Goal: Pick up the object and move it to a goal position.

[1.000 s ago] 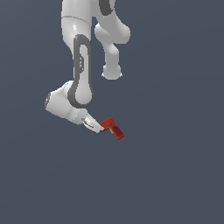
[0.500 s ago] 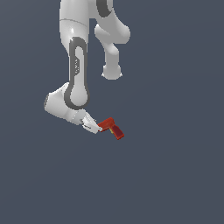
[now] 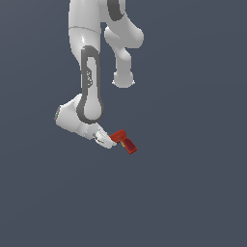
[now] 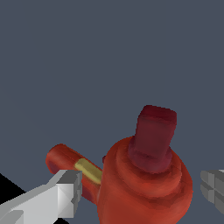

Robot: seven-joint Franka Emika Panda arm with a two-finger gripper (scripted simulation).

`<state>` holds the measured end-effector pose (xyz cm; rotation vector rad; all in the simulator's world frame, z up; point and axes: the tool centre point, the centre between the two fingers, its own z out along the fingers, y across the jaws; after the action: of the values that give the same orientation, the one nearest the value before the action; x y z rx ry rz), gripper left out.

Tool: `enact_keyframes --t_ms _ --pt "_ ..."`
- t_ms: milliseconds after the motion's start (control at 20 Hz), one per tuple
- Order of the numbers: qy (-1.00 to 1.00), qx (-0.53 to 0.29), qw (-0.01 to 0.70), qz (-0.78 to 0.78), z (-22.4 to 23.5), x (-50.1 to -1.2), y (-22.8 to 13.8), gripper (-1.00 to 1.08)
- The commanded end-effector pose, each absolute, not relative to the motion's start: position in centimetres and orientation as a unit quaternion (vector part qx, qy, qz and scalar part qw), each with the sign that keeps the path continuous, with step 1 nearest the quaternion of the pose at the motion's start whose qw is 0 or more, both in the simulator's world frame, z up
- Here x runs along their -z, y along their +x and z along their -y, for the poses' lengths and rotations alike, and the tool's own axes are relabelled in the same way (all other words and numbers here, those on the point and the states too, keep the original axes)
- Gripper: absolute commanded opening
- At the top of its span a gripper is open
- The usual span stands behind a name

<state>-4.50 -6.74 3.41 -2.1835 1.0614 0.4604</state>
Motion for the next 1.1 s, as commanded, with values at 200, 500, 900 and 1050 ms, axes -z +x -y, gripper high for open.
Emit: enact_keyframes --t_ms 200,500,900,1050 --pt "-0.834 -0.177 0.329 -0.405 6.3 -3.0 -4.5 -1.0" --pt "-0.835 -0.174 0.33 -0.406 6.7 -3.4 -4.3 -1.0" --pt "-0.835 -0.174 0.329 -0.406 8.6 -4.7 -4.4 -1.0" --pt "-0.835 -0.175 0.329 -0.406 10.3 -5.8 -4.4 -1.0"
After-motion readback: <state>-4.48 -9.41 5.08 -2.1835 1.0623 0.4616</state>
